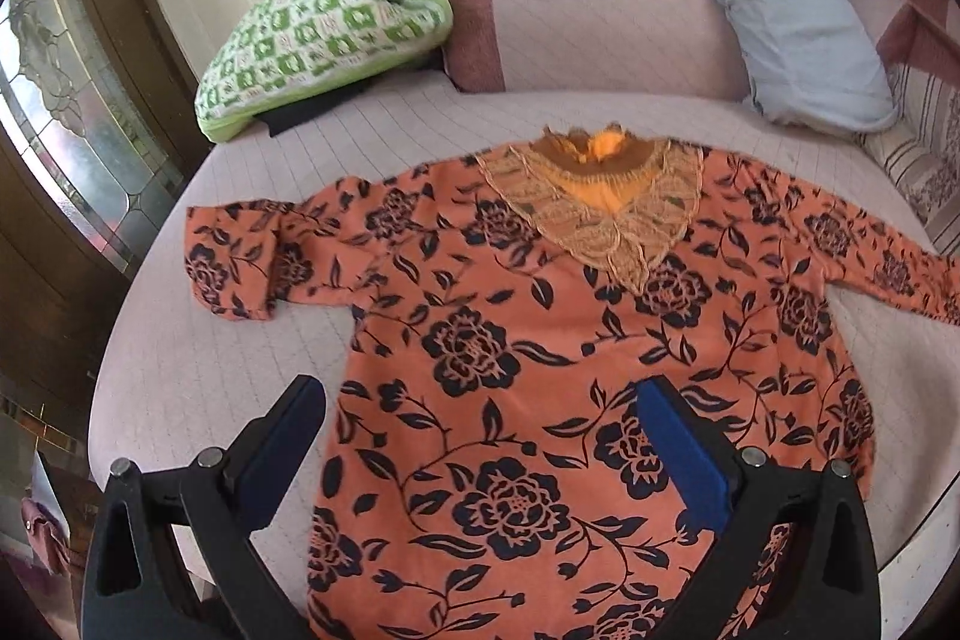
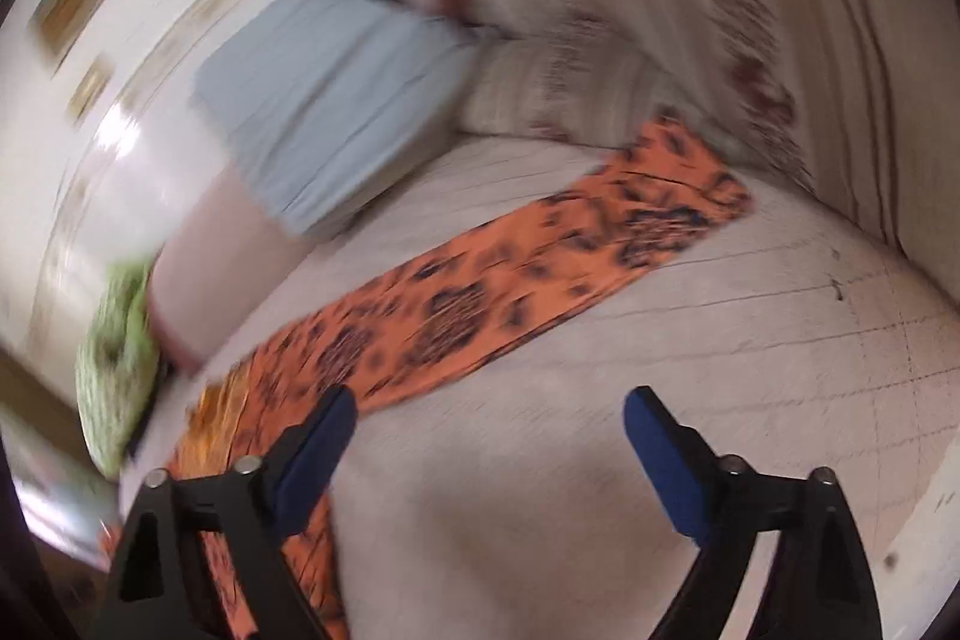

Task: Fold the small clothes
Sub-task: 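Grasp the blouse sleeve cuff with the right gripper and lift it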

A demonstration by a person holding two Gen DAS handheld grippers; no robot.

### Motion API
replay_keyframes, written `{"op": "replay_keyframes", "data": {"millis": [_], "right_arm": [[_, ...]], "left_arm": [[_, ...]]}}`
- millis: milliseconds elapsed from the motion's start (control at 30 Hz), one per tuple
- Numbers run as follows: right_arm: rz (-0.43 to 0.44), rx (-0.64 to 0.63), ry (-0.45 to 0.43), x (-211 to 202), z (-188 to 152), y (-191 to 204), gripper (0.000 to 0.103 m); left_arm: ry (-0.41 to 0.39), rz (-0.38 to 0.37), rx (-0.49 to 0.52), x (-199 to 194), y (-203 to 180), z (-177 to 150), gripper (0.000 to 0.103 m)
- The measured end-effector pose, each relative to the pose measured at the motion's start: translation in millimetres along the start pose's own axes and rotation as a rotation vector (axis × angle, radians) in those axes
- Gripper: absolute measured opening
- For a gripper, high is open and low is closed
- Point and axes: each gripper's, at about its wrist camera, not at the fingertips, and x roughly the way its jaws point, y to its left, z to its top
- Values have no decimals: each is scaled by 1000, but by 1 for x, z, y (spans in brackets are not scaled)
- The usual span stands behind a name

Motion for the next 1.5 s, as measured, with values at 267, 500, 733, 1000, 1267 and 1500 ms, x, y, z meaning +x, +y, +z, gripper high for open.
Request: {"op": "replay_keyframes", "data": {"millis": [267, 500, 733, 1000, 1267, 1500], "right_arm": [[29, 319, -24, 64, 55, -85, 61], [-65, 364, -46, 97, 96, -79, 60], [-139, 300, -85, 106, 111, -66, 10], [159, 119, -140, 63, 88, 50, 8], [597, 12, 92, 76, 5, 270, 8], [763, -49, 353, 144, -138, 450, 8]], "left_arm": [[65, 4, 23, 29, -27, 3, 103], [48, -23, 1, 32, -35, 16, 103], [57, -21, -30, 32, -22, 17, 103], [33, -37, -126, 29, 31, 13, 103], [12, -23, -261, 26, 120, -6, 103], [-20, 46, -350, 24, 206, -20, 103]]}}
